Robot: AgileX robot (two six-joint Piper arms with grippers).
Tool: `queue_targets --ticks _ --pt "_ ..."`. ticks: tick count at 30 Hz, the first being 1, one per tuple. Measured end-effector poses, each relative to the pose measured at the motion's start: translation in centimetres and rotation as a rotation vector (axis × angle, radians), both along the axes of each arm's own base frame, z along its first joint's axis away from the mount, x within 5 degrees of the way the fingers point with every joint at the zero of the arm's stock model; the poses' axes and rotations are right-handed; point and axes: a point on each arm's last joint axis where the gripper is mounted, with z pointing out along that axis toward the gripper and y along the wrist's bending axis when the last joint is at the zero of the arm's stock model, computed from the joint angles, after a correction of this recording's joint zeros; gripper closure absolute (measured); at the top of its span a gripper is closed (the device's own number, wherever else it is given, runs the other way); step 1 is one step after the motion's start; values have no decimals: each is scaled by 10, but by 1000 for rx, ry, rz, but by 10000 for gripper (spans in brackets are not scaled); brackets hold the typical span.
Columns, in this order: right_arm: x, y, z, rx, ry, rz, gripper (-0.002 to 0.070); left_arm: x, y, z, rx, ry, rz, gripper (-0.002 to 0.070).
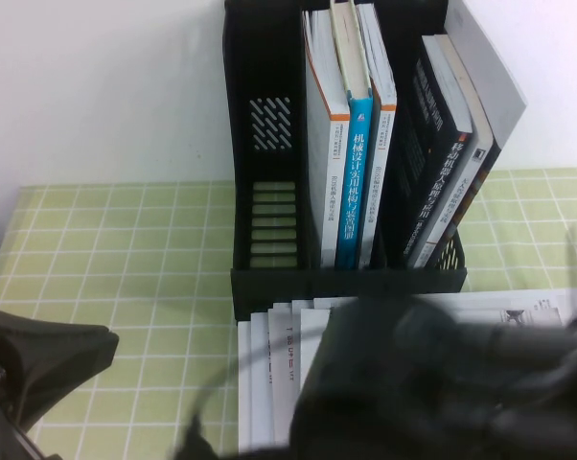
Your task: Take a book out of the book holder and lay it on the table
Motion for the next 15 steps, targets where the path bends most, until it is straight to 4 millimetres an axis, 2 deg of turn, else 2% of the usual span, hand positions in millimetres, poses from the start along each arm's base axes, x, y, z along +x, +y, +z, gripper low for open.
queue_targets --ticks 3,6,8,9,10,12,15 --pt "-2 5 63 194 -32 40 174 0 0 0 4 3 -1 678" --pt "-3 -7 131 386 -141 46 332 -3 1 -1 12 14 -6 678" --pt "-6 -26 177 509 -238 36 486 -8 4 0 5 16 -7 678" --pt "-7 -36 193 549 -280 26 552 -10 4 -1 -8 19 -7 678" --pt "-9 -49 212 601 -322 10 595 -14 6 -3 -24 22 -6 678" --pt "-14 -79 241 691 -394 -36 638 -25 10 -8 -55 23 -8 678" --pt "-18 -117 265 780 -447 -138 664 -38 17 -27 -93 30 12 678"
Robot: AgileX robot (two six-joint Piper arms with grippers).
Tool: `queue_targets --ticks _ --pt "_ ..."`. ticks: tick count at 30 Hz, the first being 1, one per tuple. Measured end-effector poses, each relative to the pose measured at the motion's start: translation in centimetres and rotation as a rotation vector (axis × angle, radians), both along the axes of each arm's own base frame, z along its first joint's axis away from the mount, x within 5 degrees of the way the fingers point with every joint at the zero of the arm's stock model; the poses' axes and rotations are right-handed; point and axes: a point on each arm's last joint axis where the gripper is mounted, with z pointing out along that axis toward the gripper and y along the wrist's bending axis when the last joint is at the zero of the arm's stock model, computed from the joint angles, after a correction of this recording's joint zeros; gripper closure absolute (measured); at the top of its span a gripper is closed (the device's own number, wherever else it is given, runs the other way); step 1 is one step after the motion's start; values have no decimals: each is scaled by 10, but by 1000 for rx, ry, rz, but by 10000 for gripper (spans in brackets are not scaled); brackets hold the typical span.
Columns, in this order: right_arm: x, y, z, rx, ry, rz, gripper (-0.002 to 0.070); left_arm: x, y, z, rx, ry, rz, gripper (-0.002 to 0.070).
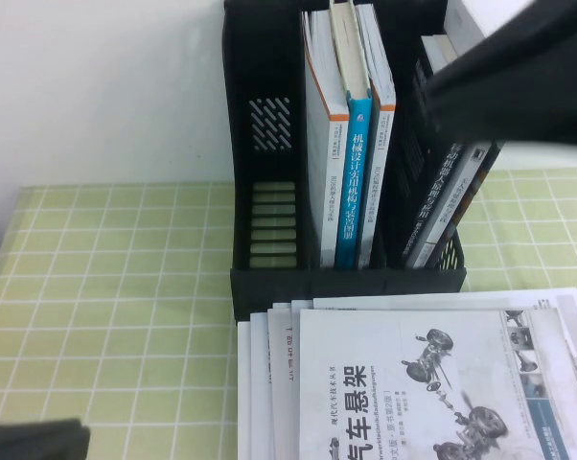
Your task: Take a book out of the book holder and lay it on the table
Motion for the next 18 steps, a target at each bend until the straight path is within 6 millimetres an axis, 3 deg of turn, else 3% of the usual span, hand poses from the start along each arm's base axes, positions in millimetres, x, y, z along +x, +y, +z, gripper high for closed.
queue_targets --ticks 3,5,9,15,18 --pt "-5 -28 5 40 -6 -48 671 -9 7 -22 -67 -17 47 678" --pt "-8 -38 -10 6 14 -58 673 -13 11 -37 -124 -53 82 678" --pt "-10 -42 -72 -108 97 -84 673 -14 16 -58 -223 -159 140 678" --pt "-13 -31 -201 -1 171 -72 675 -7 16 -93 -230 -159 184 678" --pt "-9 -42 -243 3 183 -138 675 -7 16 -101 -211 -130 183 678"
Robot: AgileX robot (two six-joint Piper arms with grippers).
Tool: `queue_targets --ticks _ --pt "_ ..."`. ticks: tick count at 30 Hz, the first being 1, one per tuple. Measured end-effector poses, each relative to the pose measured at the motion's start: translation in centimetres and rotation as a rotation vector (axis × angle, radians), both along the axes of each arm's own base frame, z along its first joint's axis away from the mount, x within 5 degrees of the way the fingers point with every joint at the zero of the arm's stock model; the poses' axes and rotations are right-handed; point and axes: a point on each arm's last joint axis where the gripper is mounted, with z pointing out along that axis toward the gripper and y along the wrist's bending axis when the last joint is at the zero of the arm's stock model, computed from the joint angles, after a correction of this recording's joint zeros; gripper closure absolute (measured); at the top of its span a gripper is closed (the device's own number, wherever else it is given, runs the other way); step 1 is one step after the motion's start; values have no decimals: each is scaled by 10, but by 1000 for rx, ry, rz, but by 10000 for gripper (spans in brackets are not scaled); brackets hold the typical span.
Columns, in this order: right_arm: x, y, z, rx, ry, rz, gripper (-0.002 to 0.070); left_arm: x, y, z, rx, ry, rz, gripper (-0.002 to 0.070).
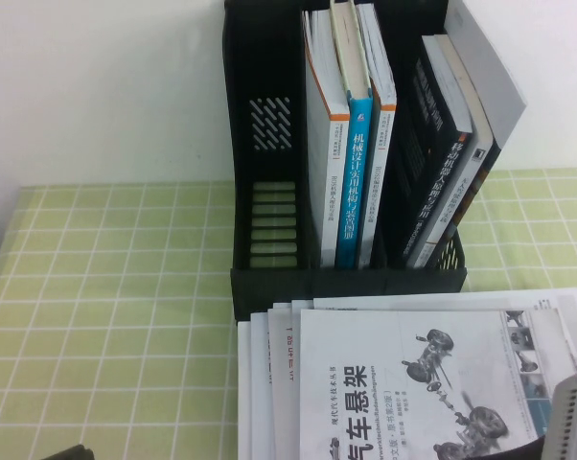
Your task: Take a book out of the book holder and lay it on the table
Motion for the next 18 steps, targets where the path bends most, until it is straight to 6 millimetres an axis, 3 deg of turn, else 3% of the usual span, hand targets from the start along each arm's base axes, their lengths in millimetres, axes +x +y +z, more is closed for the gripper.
queue_targets --ticks 2,5,18 --pt "7 -10 -16 -9 15 -88 675 -1 0 -3 14 21 -7 678" --pt "16 -22 -26 -19 -1 -188 675 -1 0 -4 23 30 -11 678" --pt "21 -26 -24 -2 -35 -217 677 -2 0 -6 32 52 -17 678"
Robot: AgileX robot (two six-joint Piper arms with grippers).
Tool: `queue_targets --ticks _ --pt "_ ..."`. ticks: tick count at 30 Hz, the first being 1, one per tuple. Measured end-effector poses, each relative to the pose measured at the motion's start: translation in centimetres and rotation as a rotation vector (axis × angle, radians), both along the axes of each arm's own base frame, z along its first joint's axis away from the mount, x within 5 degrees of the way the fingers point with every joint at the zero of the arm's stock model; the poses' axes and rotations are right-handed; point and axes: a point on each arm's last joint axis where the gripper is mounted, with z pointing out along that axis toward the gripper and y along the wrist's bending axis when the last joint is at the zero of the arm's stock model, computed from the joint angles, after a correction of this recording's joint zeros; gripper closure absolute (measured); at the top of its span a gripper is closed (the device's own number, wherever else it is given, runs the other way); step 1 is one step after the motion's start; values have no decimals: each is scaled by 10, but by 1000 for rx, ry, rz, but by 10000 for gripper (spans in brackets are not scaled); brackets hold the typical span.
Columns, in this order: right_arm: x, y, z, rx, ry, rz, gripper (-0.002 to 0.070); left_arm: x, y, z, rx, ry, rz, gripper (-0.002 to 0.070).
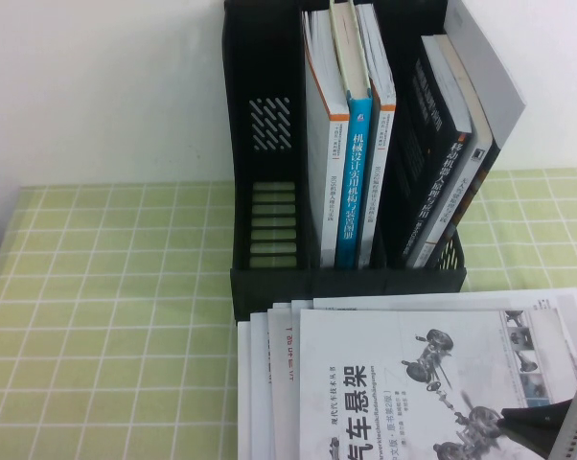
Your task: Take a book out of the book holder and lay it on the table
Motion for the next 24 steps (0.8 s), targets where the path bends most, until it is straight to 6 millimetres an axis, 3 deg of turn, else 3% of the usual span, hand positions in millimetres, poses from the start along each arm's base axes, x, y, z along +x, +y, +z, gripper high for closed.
queue_targets --ticks 7,11,13,17,24 --pt "0 0 -1 -3 0 0 677 0 0 0 2 6 -2 678" --pt "0 0 -2 -6 2 0 678 4 3 -2 40 -75 25 678" --pt "0 0 -2 -6 2 0 678 10 6 -8 6 -137 92 678" --pt "0 -1 -2 -7 0 1 678 15 16 -39 -75 -215 254 678" --pt "0 -1 -2 -7 -1 1 678 11 32 -55 -72 -107 521 678"
